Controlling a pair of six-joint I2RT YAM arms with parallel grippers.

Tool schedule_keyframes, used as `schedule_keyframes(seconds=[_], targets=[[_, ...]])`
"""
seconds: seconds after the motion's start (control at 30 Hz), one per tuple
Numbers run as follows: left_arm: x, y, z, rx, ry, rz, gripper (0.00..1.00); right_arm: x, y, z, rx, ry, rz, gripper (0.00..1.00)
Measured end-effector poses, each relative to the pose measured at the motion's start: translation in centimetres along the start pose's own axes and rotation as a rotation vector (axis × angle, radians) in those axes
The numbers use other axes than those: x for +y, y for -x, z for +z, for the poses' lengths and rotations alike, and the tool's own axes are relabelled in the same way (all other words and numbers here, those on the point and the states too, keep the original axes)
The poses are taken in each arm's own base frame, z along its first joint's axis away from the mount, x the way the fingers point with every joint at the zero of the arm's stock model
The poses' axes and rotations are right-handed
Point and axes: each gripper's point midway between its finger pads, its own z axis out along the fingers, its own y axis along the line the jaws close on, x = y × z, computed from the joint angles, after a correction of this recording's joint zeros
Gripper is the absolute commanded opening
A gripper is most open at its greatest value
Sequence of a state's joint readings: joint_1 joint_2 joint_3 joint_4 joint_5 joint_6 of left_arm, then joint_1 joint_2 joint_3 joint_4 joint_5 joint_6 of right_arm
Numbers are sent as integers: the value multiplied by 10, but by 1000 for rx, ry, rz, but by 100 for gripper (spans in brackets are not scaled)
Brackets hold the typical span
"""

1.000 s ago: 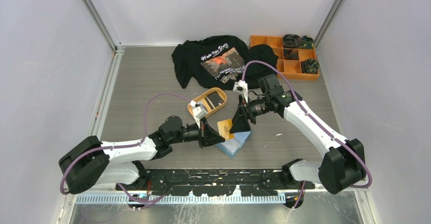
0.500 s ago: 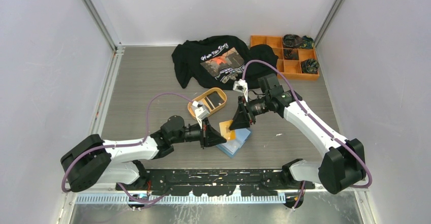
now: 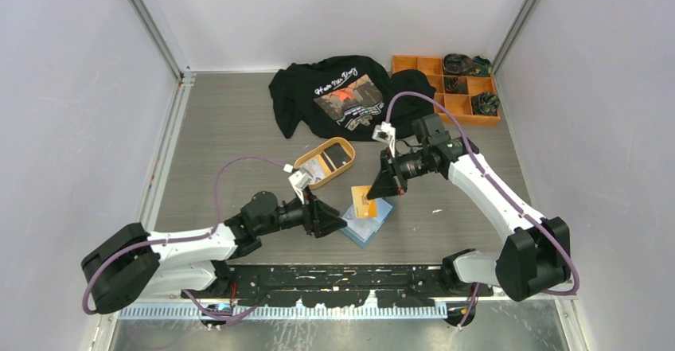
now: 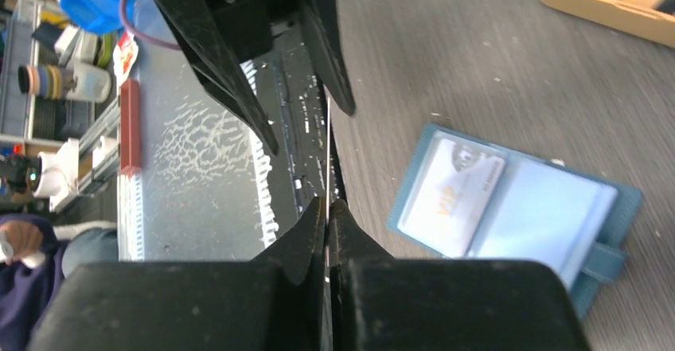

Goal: Put the credit cards into the card holder
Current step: Insert the credit card into the card holder.

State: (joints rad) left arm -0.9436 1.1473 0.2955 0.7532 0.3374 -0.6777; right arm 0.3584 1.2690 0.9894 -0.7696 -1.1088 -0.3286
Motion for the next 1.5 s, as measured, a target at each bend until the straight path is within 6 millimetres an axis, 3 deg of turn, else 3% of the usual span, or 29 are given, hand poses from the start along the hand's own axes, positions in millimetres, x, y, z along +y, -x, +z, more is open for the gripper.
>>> schedule_keyframes(seconds=[0.2,0.3,0.5,0.6,1.0,1.5], targets=[[23,-9,-18,-57,151,-205,56,-29,-15,-11,44,-88,97,5],[29,-17,-16,-54,204,-304,52,-45,-25,-13,111,-136,143,5],[40,-57,-9,11,372,-425,51,-84,-49,-10,244,-201,248,5],[42,-67,-1,15,440,-453,52,-97,-60,-7,288,-219,294,5],[65,-92,14,-49,635,-616,53,-120,-74,1,325,-244,369,4],[76,-81,21,-165,692,-698,50,-126,-84,10,345,-213,410,4]])
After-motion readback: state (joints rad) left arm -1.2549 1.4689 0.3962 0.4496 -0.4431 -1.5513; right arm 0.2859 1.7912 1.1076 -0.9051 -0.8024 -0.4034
